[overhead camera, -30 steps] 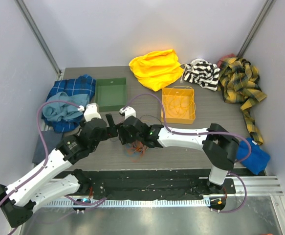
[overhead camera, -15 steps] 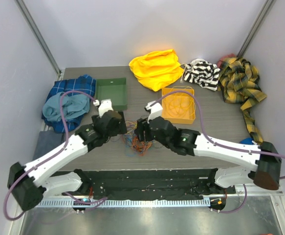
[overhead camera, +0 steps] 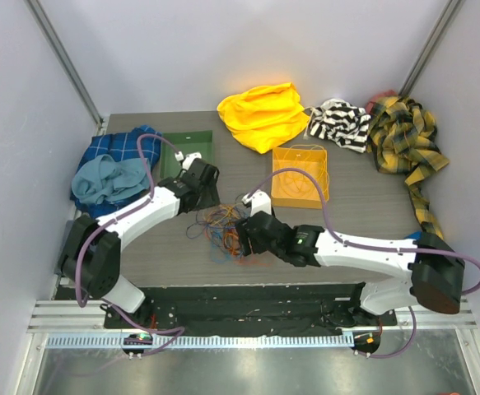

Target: Untangle the cables

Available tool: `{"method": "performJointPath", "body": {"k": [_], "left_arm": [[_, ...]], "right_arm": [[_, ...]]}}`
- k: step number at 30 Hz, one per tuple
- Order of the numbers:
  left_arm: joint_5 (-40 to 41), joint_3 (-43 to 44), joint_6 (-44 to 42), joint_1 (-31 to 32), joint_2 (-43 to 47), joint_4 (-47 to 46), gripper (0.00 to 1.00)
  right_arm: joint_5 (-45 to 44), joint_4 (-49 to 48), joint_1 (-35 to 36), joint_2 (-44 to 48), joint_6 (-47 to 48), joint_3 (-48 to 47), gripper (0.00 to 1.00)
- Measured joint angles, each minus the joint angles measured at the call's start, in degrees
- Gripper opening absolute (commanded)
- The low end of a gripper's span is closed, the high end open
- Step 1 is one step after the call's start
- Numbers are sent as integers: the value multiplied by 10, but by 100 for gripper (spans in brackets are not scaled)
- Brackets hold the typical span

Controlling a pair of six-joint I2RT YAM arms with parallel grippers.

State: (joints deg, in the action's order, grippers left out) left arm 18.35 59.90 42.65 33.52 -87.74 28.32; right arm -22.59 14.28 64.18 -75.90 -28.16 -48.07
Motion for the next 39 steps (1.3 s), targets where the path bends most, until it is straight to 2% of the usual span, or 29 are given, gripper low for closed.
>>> {"method": "performJointPath", "body": {"k": [4, 6, 9, 10, 14, 22, 33, 36, 39], "left_arm": [[-17, 22, -7, 0, -11, -14, 50], [-24, 26, -9, 0, -17, -20, 49], [-35, 26, -11, 0, -34, -22, 53], [-37, 24, -11, 0, -39, -23, 59], [-37, 16, -11, 0, -44, -23, 69], [-34, 25, -16, 0, -51, -23, 68], [-51, 30, -17, 0, -132, -24, 66], [-50, 28, -16, 0, -116, -23, 67], [-44, 14, -16, 0, -58, -23, 68]], "right_arm": [[0, 14, 0, -7, -1, 5, 69], [-2, 12, 0, -1, -1, 5, 69], [-5, 12, 0, 8, -1, 5, 69], [-6, 13, 0, 10, -1, 5, 69], [-9, 11, 0, 16, -1, 6, 69], [-9, 12, 0, 17, -2, 12, 69], [-18, 12, 0, 26, -2, 20, 69], [-20, 12, 0, 31, -2, 23, 69], [-26, 12, 0, 39, -2, 29, 69]]}}
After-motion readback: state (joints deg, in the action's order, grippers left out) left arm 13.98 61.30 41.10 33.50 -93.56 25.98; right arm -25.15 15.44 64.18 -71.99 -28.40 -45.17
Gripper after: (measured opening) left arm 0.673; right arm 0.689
